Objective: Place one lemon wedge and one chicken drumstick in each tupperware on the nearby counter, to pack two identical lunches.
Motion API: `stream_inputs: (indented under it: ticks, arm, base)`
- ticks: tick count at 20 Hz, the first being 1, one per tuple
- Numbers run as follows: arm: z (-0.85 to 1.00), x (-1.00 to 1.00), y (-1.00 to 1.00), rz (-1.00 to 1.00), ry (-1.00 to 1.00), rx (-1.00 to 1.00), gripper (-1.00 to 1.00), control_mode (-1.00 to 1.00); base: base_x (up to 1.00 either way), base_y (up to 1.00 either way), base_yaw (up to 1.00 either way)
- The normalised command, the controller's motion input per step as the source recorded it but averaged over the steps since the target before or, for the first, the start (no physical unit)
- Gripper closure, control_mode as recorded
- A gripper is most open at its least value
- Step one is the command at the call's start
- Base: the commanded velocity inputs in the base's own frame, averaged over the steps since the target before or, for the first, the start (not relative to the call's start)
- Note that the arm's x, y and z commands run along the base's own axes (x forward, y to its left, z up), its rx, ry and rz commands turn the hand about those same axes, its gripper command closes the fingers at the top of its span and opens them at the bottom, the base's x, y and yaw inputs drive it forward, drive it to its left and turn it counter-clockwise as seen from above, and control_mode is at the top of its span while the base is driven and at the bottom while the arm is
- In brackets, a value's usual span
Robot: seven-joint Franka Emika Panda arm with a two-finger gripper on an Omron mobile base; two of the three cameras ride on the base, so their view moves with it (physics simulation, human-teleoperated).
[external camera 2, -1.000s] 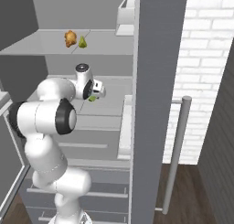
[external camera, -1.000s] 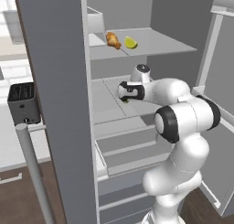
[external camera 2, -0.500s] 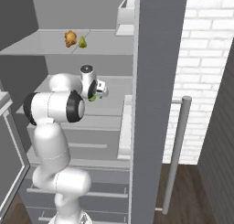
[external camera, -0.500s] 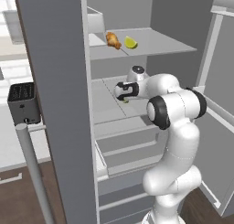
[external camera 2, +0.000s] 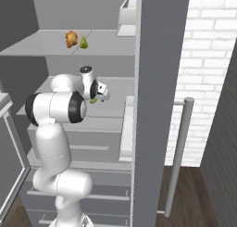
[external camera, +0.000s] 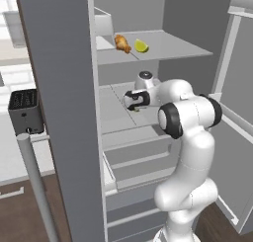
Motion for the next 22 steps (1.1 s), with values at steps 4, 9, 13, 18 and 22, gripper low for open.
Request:
stream_inputs:
  ticks: [4,9,13,18,22]
  arm:
    - [-0.09,-0.22,0.01,-0.16,0.0,0.0,-1.0,-1.0]
    - [-0.18,0.0,0.05,-0.1,0.0,0.0,1.0,-1.0]
    - [-0.21,0.0,0.0,-0.07,0.0,0.0,1.0,-1.0]
    - [-0.23,-0.02,0.0,-0.08,0.0,0.0,1.0,-1.0]
    - [-0.06,-0.26,0.0,-0.08,0.0,0.0,1.0,-1.0]
  base:
    - [0.0,0.0,0.0]
    - [0.0,0.0,0.0]
    - [0.0,0.0,0.0]
    - [0.0,0.0,0.0]
    - [0.0,0.0,0.0]
